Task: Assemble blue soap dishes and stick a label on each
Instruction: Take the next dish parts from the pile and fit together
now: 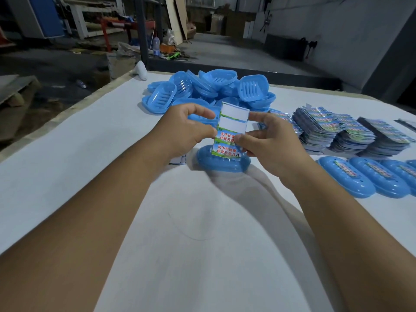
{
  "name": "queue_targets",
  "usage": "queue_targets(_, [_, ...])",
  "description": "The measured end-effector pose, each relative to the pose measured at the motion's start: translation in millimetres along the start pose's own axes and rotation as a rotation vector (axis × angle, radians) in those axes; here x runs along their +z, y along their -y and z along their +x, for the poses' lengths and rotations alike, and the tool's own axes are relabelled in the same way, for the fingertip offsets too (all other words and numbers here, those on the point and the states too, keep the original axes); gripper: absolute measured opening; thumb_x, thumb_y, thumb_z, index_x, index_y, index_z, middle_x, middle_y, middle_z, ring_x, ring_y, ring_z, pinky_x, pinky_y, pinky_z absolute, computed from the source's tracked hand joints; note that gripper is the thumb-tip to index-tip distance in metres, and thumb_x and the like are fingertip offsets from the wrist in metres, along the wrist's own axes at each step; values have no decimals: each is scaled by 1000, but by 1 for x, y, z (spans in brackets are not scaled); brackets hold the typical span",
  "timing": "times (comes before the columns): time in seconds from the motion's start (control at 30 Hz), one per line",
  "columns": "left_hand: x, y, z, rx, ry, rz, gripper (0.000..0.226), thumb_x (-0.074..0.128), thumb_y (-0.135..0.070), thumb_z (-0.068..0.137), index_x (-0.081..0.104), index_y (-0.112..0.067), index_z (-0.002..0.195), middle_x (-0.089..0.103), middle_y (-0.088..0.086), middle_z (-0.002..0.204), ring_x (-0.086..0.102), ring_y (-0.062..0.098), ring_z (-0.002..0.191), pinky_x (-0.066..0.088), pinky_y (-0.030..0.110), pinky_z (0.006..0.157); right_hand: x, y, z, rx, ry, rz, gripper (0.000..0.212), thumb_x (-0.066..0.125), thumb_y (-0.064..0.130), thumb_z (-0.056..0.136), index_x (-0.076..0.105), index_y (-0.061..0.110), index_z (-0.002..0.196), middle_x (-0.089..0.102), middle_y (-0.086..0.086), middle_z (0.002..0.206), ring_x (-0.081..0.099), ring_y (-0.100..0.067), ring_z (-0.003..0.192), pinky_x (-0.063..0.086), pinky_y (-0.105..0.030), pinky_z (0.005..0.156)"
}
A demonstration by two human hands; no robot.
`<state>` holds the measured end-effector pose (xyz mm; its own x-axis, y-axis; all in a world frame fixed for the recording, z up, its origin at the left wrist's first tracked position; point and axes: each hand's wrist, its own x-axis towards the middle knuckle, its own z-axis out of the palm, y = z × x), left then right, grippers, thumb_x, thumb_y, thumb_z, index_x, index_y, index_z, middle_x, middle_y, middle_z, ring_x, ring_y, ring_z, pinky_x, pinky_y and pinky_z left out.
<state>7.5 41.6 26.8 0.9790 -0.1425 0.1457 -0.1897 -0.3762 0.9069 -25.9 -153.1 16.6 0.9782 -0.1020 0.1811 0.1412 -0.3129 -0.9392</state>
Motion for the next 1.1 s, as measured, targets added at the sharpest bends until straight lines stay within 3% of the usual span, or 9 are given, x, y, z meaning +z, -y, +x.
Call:
queue_targets(0.13, [0, 1, -1, 17, 23, -26, 27, 84, -23, 79, 68, -32, 100, 77, -6, 79, 56, 3, 62, 44, 22, 58, 1, -3, 0, 25, -52, 1, 42, 82, 20, 85, 55, 28, 117, 77, 1, 79, 68, -10, 69, 60, -35, 71])
queue_targets(0.2, [0, 0, -2, 34, 45, -69, 28, 83, -20, 81, 66, -30, 101, 78, -6, 80, 58, 1, 61, 45, 17, 57, 0, -3, -1, 12, -121, -74, 41, 86, 26, 80, 57, 23, 109, 69, 1, 78, 62, -13, 68, 56, -40, 70])
queue_targets(0.33, [2, -2, -4, 80, 64, -133, 28, 82, -13, 82, 65, -26, 100, 78, -6, 78, 61, -6, 57, 42, 7, 52, 3, 2, -6, -49, -64, -63, 18, 83, 25, 84, 70, 16, 75, 66, 7, 58, 51, -5, 51, 43, -22, 51])
queue_targets(0.43, [3, -2, -6, 95, 77, -159, 28, 82, -11, 83, 65, -23, 101, 78, -6, 78, 65, -4, 60, 44, 7, 54, 7, 6, -12, -74, 9, -36, 19, 80, 30, 86, 78, 15, 76, 72, -13, 71, 54, -10, 60, 45, -26, 56])
queue_targets(0.5, [3, -3, -7, 99, 80, -148, 28, 82, -14, 83, 65, -24, 102, 79, -6, 80, 68, -2, 66, 46, 11, 59, 7, 8, -13, -81, 20, -32, 18, 80, 34, 86, 80, 19, 75, 74, -16, 79, 57, -13, 63, 46, -28, 57])
queue_targets(0.63, [5, -2, -7, 113, 86, -119, 27, 82, -16, 83, 64, -26, 100, 79, -5, 84, 75, 10, 86, 53, 32, 90, 6, 7, -13, -94, 8, -53, 18, 80, 35, 86, 81, 20, 76, 76, -4, 74, 61, -8, 63, 49, -24, 58])
queue_targets(0.7, [6, -2, -7, 119, 86, -113, 27, 82, -16, 83, 63, -27, 100, 79, -6, 83, 75, 10, 87, 53, 34, 93, 7, 7, -12, -94, 11, -67, 18, 78, 34, 87, 81, 19, 77, 76, -1, 73, 61, -7, 63, 49, -23, 58])
queue_targets(0.9, [4, -2, -4, 92, 17, -115, 29, 84, -15, 81, 62, -28, 94, 78, -10, 77, 71, 0, 73, 48, 24, 76, 4, 6, -11, -53, 3, -39, 19, 74, 22, 91, 78, 16, 73, 76, 3, 70, 62, -5, 60, 48, -17, 52])
queue_targets(1.1, [-6, -1, 1, 7, -106, 35, 29, 83, -19, 80, 58, -30, 90, 78, 0, 86, 63, 7, 63, 42, 15, 49, -2, 6, -8, 15, 8, -4, 20, 74, 21, 90, 79, 9, 75, 76, -1, 73, 59, -8, 61, 47, -16, 51])
